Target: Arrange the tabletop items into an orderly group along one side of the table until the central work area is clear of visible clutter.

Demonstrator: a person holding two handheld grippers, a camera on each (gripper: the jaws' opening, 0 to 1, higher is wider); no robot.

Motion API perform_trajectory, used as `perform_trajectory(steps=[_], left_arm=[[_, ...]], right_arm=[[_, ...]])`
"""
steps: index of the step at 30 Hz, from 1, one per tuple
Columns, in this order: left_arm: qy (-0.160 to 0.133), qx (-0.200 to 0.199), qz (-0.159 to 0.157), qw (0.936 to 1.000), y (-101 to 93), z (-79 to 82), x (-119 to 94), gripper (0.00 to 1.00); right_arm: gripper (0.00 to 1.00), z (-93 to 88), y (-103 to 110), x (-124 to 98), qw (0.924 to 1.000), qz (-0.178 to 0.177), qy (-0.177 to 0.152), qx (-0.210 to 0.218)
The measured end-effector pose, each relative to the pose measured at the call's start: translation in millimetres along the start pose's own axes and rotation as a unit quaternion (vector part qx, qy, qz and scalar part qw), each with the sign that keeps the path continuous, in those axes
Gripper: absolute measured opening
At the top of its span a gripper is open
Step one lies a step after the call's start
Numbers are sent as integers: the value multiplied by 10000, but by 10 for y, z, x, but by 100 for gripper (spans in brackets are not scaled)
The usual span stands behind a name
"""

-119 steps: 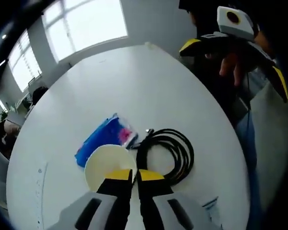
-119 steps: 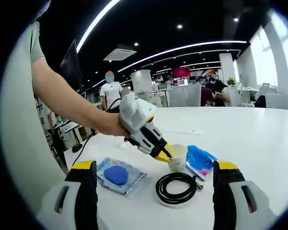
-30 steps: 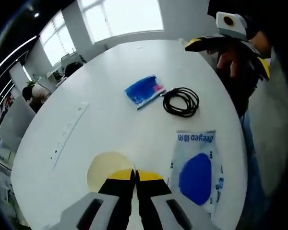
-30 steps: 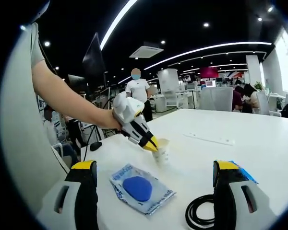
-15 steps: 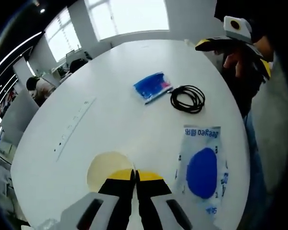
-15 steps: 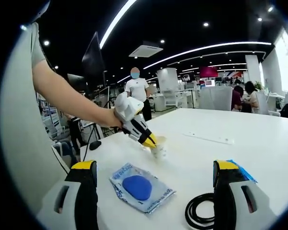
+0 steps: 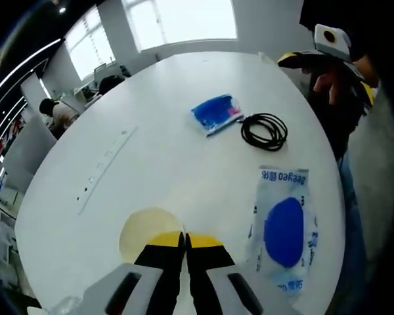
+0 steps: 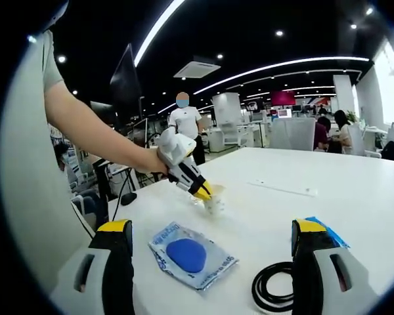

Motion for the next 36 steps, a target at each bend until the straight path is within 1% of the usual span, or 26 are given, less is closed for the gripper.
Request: perform_trajectory(steps=[16,25,36], left_arm=[[79,42,-62,9999,34,-73,52,0],[88,20,-71,9999,48,-86,78,0],[144,14,-60,9999,24,-86,17,0]], right_arm=[[97,-12,-49,15,10000,-59,8,37],[97,-7,-66,30,10000,-76,10,55],[97,14,-73,49,10000,-61,-3,55]])
Point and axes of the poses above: the point that each gripper's makers call its tool centre point, and the gripper's own axes: x roughly forward along the fingers, y roughly to its left, z roughly out of its top, the point moved 1 cm from there along -x, roughly backward along the fingers, and after that the axes turned 12 degrees about x, right-handed, at the moved point
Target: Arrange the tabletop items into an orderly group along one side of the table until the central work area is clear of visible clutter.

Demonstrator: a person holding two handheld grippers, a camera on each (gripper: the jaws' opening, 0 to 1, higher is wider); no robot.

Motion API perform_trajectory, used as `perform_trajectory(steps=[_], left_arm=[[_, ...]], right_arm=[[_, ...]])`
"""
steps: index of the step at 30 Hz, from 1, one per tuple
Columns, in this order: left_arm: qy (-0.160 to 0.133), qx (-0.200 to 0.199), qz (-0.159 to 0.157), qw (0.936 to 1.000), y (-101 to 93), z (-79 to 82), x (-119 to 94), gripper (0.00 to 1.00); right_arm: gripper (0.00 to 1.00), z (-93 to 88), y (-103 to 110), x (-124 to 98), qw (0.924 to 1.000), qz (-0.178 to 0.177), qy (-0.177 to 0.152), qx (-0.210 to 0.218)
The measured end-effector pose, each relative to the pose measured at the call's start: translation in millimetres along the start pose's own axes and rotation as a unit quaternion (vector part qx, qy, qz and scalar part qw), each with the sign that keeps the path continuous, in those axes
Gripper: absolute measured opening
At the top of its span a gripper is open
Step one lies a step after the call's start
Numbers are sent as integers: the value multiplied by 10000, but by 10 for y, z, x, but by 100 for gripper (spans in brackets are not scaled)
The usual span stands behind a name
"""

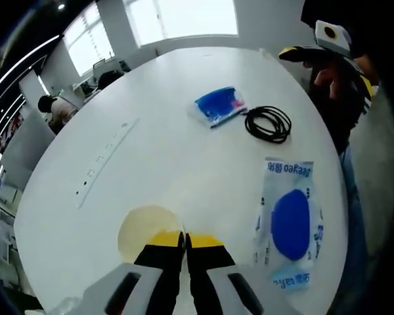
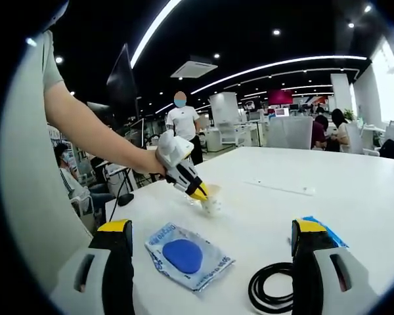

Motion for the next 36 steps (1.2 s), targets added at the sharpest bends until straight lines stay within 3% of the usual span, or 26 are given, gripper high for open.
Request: perform_trajectory(steps=[15,36], left_arm=[[86,-81,113,9999,72,-90,8,0],[-9,-297,221,9993,60,-80,-49,14]], right_arm=[[97,15,29,-2,10000,26,-1,-9],[97,13,63,-13,10000,56,7,-35]])
Point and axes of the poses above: the point that each gripper's makers call its tool centre point, and the gripper's own axes: x roughly forward along the fingers, y roughly to its left, z roughly out of its top, the point moved 1 cm from there along -x, roughly backward along the fingers, and after that the axes turned 12 degrees about x, right-handed, at the moved point
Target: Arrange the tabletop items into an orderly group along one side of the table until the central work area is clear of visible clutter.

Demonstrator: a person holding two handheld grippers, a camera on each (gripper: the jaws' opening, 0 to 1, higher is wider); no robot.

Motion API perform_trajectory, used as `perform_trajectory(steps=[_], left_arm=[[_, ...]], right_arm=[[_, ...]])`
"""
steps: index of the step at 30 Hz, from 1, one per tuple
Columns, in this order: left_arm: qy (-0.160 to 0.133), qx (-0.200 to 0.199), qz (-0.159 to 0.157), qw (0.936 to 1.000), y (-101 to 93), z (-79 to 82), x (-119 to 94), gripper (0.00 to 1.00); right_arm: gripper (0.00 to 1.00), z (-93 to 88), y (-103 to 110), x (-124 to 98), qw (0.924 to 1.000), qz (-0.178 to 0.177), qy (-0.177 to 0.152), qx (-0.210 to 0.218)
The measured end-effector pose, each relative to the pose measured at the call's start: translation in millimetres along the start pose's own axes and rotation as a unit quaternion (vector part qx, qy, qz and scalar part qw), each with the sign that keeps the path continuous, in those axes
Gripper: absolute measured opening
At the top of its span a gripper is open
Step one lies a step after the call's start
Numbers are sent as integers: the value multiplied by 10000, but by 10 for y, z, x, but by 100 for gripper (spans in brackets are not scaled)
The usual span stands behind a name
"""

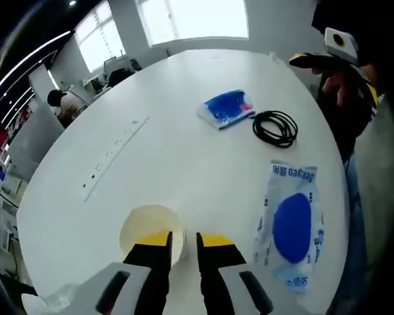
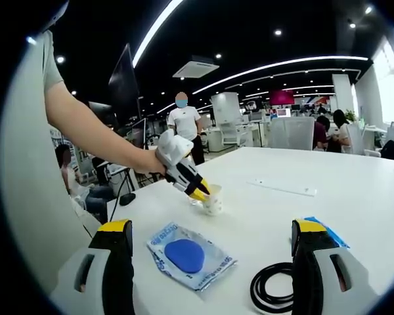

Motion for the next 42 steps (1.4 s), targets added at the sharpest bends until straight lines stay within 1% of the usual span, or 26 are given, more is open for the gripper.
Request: perform_trajectory(steps=[3,7,13,21,25,31,38,42], left_arm=[[-21,-46,37,10000,-3,-4,-27,15],[-140,-112,115,9998,22,14,-63,17],[-198,-147,234,9994,19,16,-135,19],[-372,-316,427,9979,6,8,-238,20],[-448,-456,518,9966,10,-22,-275,20],[-555,-490,632,9953,-44,-26,-353,20],[-686,-617,787,9926,-71,-36,-436,20],[-660,-629,814,9925,-94,-68,-455,19]], right_arm=[[97,3,7,2,10000,9,-4,-8],[97,-2,26,4,10000,30,5,-18],[97,-10,50,-2,10000,58,13,-34],[97,-22,83,-22,9999,102,22,-46],[97,-30,93,-21,9999,128,33,-53],[97,-25,118,-14,9998,175,37,-75],[97,-36,157,-4,9997,220,54,-83],[97,-41,174,3,9996,245,61,-91]])
Point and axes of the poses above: the point that each gripper's makers call its tool centre point, and the gripper's own axes: x roughly forward along the fingers, y roughly to its left, z roughly out of its top, the point moved 1 cm from there along -x, roughly backward along the fingers, and after that the axes turned 12 degrees about x, right-handed, at the moved point
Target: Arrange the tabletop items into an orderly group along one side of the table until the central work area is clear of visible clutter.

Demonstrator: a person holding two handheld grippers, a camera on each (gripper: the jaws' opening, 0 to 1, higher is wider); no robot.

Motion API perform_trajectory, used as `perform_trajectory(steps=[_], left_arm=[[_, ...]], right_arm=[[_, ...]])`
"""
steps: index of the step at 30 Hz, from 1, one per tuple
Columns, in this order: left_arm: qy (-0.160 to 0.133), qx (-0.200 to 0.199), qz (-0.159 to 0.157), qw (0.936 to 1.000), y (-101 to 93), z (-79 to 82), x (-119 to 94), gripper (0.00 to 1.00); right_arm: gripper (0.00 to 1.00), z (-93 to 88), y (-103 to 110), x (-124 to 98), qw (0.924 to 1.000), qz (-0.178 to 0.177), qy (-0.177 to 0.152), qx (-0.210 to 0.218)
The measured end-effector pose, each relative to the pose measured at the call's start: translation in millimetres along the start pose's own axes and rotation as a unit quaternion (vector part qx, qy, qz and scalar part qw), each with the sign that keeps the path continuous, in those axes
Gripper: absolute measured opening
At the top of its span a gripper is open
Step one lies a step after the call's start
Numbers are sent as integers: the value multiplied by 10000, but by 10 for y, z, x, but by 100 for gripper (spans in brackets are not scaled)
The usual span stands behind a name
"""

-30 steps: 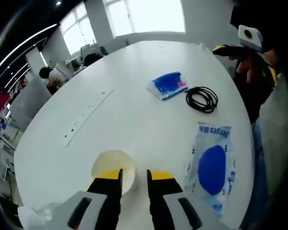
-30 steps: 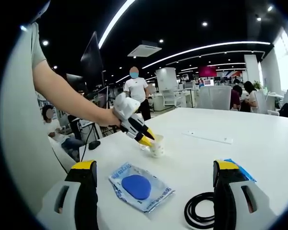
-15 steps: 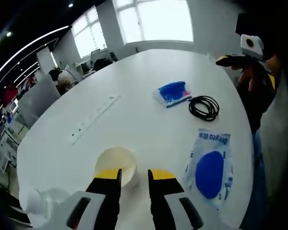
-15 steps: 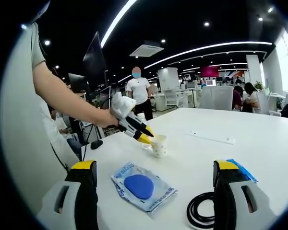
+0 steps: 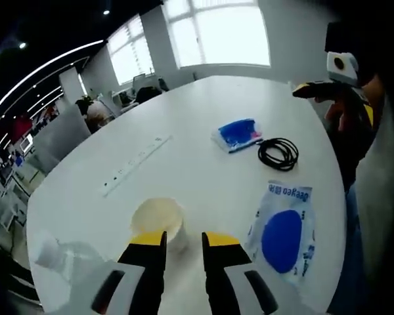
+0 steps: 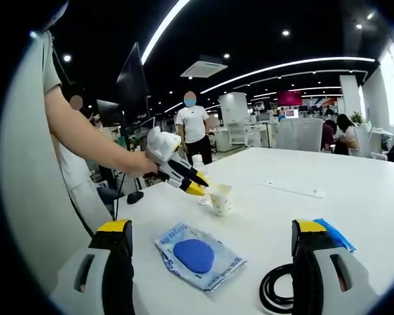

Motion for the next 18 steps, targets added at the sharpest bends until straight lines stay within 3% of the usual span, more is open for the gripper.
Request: perform_trajectory(steps=[9,18], left_arm=[[-9,35,57,10000,39,24,-15,19],[-170,84,24,9998,-62,149,-49,18]], right_arm=[[97,-13,29,-11,10000,28,3,-21],[97,-24,24,-55,10000,8,-2,-37]])
Point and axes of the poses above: the point that each gripper's makers call its tool centre point, and the gripper's own axes: x roughly forward along the fingers, y roughly to its left, z roughly out of its top, the point moved 1 cm from there along -x, roughly backward along the fingers, and after that the axes turned 12 degrees about x, right-handed, at the moved point
